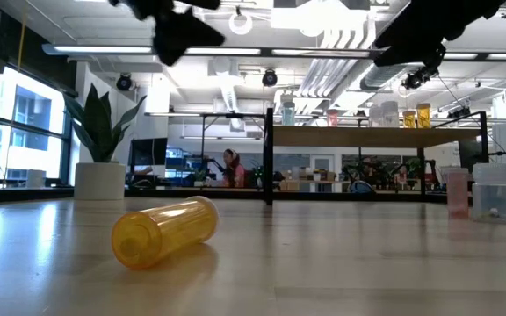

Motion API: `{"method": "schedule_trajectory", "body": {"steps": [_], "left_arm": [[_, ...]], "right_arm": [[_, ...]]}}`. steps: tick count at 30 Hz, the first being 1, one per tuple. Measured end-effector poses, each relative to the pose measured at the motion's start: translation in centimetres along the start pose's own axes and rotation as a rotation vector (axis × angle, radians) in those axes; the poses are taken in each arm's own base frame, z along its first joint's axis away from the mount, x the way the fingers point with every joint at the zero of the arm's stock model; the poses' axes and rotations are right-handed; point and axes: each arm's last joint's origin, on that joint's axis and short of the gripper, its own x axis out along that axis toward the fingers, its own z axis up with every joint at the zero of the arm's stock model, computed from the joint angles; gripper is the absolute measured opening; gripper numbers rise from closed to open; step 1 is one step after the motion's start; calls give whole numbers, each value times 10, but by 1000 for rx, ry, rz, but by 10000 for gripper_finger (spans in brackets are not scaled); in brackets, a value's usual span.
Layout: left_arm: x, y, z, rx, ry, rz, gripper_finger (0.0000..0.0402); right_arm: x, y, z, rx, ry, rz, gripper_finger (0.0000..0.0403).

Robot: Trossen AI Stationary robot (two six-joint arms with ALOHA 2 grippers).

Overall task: Pick and place medicine bottles onto shelf by color
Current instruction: Put the bottom pink pill bottle on the shelf aligned with the other pink pill bottle

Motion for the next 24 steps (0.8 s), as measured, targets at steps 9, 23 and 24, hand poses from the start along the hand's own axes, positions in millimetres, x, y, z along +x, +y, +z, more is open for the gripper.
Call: {"method": "schedule_trajectory", "body": {"steps": [9, 23, 24], "left_arm": [[-28, -33, -36, -101, 209, 154, 215], [-56, -73, -89, -379, 394, 308, 215], [-58, -75, -91, -396, 400, 312, 215]], "right_arm": [[-1, 2, 1, -10, -14, 14, 197], [1, 2, 1, -23, -10, 11, 197], [1, 2, 0, -24, -7, 10, 197]]}}
